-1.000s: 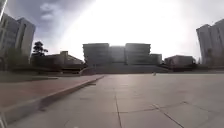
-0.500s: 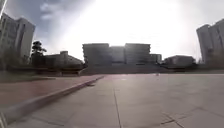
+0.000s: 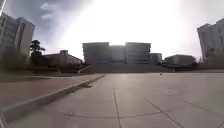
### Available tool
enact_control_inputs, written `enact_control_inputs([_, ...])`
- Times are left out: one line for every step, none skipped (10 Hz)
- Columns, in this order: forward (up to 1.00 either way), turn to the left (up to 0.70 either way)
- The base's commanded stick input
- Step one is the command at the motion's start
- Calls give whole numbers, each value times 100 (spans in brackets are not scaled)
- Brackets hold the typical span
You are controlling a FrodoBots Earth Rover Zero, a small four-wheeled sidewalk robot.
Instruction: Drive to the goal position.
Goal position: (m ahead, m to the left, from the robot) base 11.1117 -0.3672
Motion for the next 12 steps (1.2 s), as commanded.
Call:
enact_control_inputs([100, 0])
enact_control_inputs([100, 0])
enact_control_inputs([100, 0])
enact_control_inputs([100, 0])
enact_control_inputs([100, 0])
enact_control_inputs([100, 0])
enact_control_inputs([100, 0])
enact_control_inputs([100, 0])
enact_control_inputs([100, 0])
enact_control_inputs([100, 0])
enact_control_inputs([100, 0])
enact_control_inputs([100, 0])
